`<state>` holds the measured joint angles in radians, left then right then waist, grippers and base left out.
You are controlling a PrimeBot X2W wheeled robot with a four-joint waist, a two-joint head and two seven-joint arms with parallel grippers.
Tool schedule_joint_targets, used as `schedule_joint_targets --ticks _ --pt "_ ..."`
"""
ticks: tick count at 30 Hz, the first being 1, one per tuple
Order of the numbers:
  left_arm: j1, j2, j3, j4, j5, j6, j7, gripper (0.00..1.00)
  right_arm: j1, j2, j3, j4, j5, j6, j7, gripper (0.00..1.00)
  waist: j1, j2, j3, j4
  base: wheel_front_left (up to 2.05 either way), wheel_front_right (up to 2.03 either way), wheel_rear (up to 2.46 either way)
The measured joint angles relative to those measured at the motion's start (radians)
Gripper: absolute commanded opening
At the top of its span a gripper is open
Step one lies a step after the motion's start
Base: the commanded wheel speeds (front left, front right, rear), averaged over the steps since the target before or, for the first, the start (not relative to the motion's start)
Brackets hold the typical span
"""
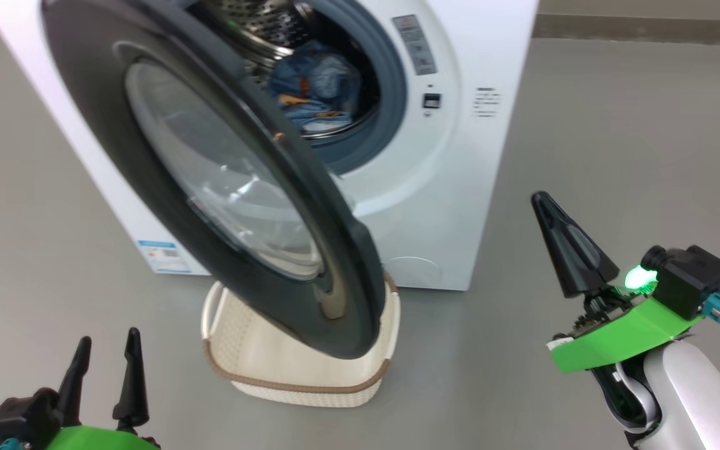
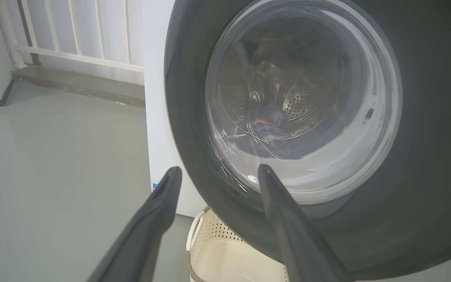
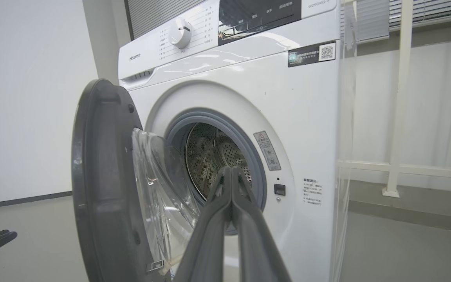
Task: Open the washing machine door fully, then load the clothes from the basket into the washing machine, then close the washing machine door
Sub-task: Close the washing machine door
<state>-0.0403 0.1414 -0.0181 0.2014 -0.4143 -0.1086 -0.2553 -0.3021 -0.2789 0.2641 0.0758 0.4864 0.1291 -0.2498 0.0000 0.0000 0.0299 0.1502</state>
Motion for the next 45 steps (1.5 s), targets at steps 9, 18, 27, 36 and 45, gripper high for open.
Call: schedule_joint_targets --ticks 9,18,27,36,45 --pt "0.000 0.000 -0.014 0.006 0.001 0.000 0.000 1.00 -0.063 0.002 0.085 -0.068 0.010 0.000 0.000 0.00 0.0000 0.0000 -0.009 0.109 0.00 0.00 0.00" --pt "0.000 0.000 -0.037 0.013 0.001 0.000 0.000 1.00 -0.092 0.008 0.213 -0.134 0.009 0.000 -0.007 0.00 0.0000 0.0000 -0.024 0.217 0.00 0.00 0.00" --pt "0.000 0.000 -0.039 0.013 0.001 0.005 0.000 1.00 -0.091 0.020 0.385 -0.052 0.020 0.000 -0.007 0.00 0.0000 0.0000 -0.034 0.291 0.00 0.00 0.00" --pt "0.000 0.000 -0.041 0.011 -0.001 0.007 0.000 1.00 -0.091 0.009 0.437 0.139 0.064 0.000 -0.007 0.00 0.0000 0.0000 -0.013 0.321 0.00 0.00 0.00" --pt "0.000 0.000 -0.041 0.009 -0.001 0.007 0.000 1.00 -0.092 -0.005 0.384 0.229 0.078 0.000 -0.007 0.00 0.0000 0.0000 0.008 0.331 0.00 0.00 0.00"
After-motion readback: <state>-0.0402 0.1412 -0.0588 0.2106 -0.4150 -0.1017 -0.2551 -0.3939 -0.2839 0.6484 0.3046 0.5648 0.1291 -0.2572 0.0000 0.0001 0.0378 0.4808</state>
